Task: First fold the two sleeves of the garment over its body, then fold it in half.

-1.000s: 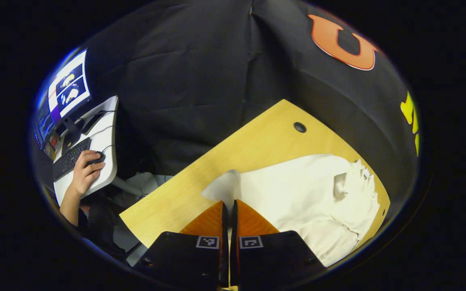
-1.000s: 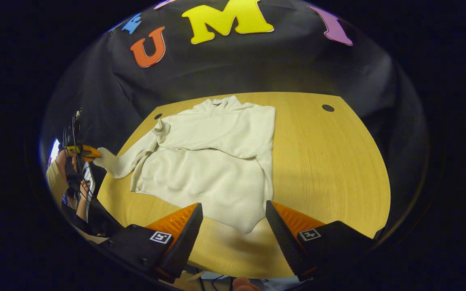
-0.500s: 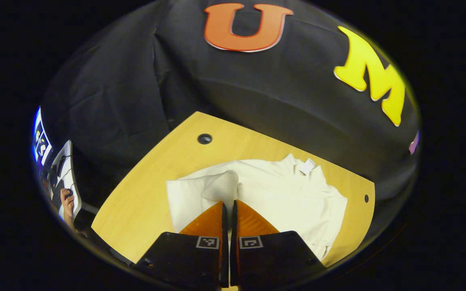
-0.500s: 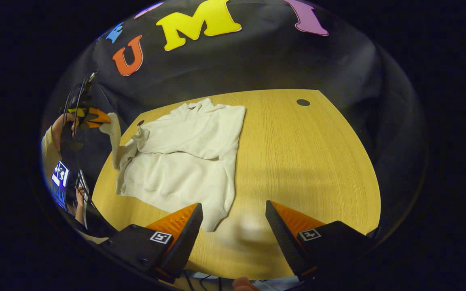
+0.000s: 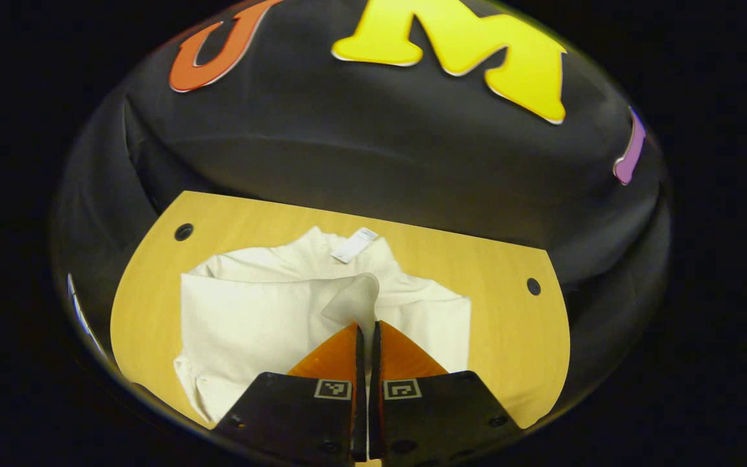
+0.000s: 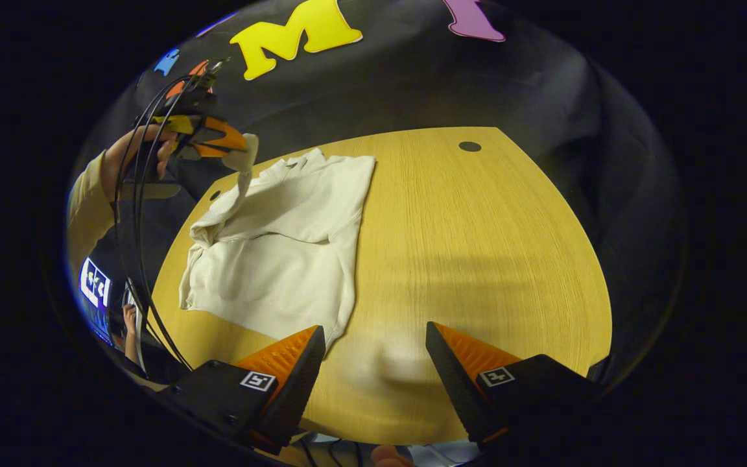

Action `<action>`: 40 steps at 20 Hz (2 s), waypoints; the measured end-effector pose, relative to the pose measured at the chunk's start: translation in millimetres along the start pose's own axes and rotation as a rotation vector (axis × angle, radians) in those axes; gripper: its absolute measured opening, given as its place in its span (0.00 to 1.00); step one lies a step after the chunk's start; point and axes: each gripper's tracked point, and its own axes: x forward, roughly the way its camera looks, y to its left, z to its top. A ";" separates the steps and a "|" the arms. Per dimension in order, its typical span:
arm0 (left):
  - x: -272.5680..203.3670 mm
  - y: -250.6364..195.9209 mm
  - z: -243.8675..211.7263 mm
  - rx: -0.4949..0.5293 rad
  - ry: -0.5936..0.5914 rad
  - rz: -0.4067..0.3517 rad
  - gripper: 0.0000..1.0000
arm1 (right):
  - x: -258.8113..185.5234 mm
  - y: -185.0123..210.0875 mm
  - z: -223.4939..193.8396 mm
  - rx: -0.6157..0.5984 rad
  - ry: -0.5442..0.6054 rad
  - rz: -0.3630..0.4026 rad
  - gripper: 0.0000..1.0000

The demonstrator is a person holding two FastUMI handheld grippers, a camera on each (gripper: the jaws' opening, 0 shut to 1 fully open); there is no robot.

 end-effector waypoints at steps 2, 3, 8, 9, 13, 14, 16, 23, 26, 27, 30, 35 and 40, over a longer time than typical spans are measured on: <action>9.2 -40.3 -9.5 0.007 0.017 -0.046 0.04 | -0.9 -7.7 -4.4 -0.002 0.009 -0.011 0.98; 13.1 -57.6 -14.4 0.008 0.026 -0.062 0.04 | -1.7 -12.1 -6.5 -0.005 0.014 -0.018 0.98; 24.7 -106.3 -45.0 0.021 0.087 -0.050 0.04 | -7.0 -31.8 -9.5 -0.004 0.019 -0.052 0.98; 35.3 -106.6 -49.5 0.006 0.101 -0.055 0.06 | -8.0 -33.3 -10.1 -0.001 0.019 -0.055 0.98; 35.0 -114.0 -62.5 -0.058 0.140 -0.103 0.33 | -8.8 -34.5 -15.5 -0.001 0.023 -0.064 0.98; 31.6 -115.2 -61.5 -0.045 0.138 -0.108 0.35 | -8.5 -33.1 -17.5 -0.001 0.027 -0.063 0.98; 24.5 -113.1 -61.5 -0.014 0.126 -0.126 0.59 | -7.6 -29.2 -18.8 0.003 0.028 -0.063 0.98; -25.8 -61.2 -76.1 0.049 0.088 -0.082 0.96 | 1.4 6.2 -16.2 -0.008 0.030 -0.042 0.98; -53.3 -15.0 -86.4 0.113 0.069 -0.045 0.96 | 11.4 27.0 -18.5 -0.012 0.041 -0.026 0.98; -61.6 3.3 -91.4 0.125 0.064 -0.019 0.96 | 14.8 33.9 -20.8 -0.011 0.050 -0.023 0.98; -97.2 50.4 -108.8 0.113 0.055 0.035 0.96 | 26.1 52.4 -31.7 -0.010 0.088 -0.018 0.98; -154.5 137.1 -155.5 0.070 0.092 0.179 0.96 | 46.7 76.7 -47.5 -0.011 0.151 -0.009 0.98; -204.2 165.5 -213.1 -0.054 0.186 0.244 1.00 | 64.3 85.6 -46.6 0.033 0.186 -0.028 0.98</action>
